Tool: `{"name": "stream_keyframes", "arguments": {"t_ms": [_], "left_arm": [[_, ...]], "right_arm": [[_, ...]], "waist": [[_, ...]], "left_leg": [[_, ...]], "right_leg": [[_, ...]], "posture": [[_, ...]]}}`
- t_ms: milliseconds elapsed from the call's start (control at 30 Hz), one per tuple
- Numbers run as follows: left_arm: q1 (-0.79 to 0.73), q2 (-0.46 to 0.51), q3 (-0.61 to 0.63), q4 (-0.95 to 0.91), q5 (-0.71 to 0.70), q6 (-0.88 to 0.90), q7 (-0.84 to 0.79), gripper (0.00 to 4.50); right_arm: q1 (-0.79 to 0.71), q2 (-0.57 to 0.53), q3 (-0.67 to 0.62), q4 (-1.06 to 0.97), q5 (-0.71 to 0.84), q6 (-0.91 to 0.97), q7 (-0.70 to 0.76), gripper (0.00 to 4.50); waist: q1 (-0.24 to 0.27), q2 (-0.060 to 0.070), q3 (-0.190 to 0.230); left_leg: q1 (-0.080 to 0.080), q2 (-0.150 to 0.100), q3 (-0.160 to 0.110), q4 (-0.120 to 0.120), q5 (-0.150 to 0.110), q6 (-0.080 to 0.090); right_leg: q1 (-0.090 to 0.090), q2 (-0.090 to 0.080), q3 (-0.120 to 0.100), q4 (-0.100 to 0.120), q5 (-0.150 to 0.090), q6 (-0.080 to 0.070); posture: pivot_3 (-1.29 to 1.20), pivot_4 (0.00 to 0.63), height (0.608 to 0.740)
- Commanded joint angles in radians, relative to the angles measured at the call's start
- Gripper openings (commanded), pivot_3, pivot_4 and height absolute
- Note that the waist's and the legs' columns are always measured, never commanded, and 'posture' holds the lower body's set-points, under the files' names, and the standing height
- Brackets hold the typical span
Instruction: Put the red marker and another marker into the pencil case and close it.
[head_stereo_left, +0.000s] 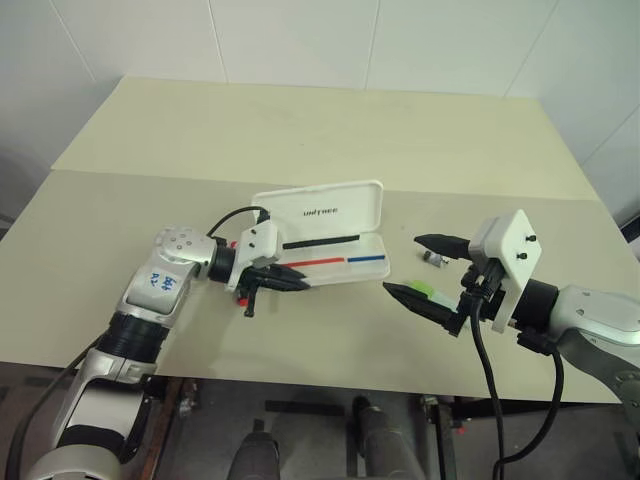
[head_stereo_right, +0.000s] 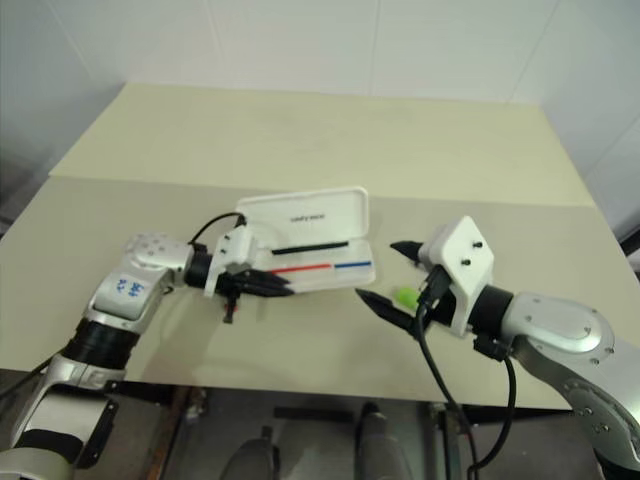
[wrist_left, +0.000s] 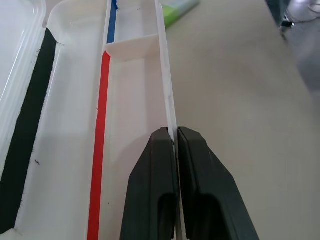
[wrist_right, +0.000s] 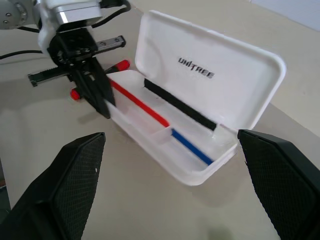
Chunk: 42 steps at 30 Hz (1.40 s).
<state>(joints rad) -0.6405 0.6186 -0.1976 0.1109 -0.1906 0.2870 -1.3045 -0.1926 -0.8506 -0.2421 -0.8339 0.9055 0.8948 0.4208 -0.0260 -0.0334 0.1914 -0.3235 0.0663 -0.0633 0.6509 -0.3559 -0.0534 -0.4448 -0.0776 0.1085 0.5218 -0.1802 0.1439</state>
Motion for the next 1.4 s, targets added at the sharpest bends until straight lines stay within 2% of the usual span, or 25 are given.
{"name": "stream_keyframes", "arguments": {"t_ms": [33,333,700,1167,1400], "left_arm": [[0.02,0.023,0.008,-0.07,-0.023,-0.039,-0.026,0.02],[0.07,0.047,-0.017,-0.058,0.017,-0.174,-0.06,0.02],[0.093,0.03,-0.047,0.038,0.116,-0.32,0.015,0.02],[0.126,-0.042,-0.065,0.118,0.156,-0.465,0.118,0.02],[0.133,-0.075,-0.065,0.126,0.12,-0.452,0.1,0.02]], "right_arm": [[0.001,-0.012,-0.029,-0.03,0.012,-0.011,-0.003,4.5],[-0.002,-0.007,-0.014,-0.025,0.002,-0.018,-0.003,4.5],[-0.002,-0.001,-0.008,-0.031,-0.002,-0.016,-0.015,4.5],[0.038,-0.008,-0.008,-0.054,0.027,-0.009,-0.009,4.5],[0.035,-0.011,-0.005,-0.049,0.024,-0.015,-0.011,4.5]], "waist": [[-0.002,0.0,0.0],[-0.002,0.0,0.0],[-0.002,0.0,0.0],[0.015,0.001,0.0],[0.026,0.001,0.0]], "left_leg": [[0.0,0.0,0.0,0.0,0.0,0.0],[0.0,0.0,0.0,0.0,0.0,0.0],[0.0,0.0,0.0,0.0,0.0,0.0],[0.001,0.0,0.0,0.003,0.0,0.0],[0.001,0.0,0.0,0.006,0.0,0.0]], "right_leg": [[0.0,0.0,0.0,0.0,0.0,0.0],[0.0,0.0,0.0,0.0,0.0,0.0],[0.0,0.0,0.0,0.001,0.0,0.0],[0.001,0.0,0.0,0.002,0.0,0.0],[0.002,0.0,0.0,0.002,0.001,-0.001]], "posture": [[0.0,0.15,0.74],[0.0,0.15,0.74],[0.0,0.15,0.74],[0.0,0.15,0.74],[0.0,0.15,0.74]]}}
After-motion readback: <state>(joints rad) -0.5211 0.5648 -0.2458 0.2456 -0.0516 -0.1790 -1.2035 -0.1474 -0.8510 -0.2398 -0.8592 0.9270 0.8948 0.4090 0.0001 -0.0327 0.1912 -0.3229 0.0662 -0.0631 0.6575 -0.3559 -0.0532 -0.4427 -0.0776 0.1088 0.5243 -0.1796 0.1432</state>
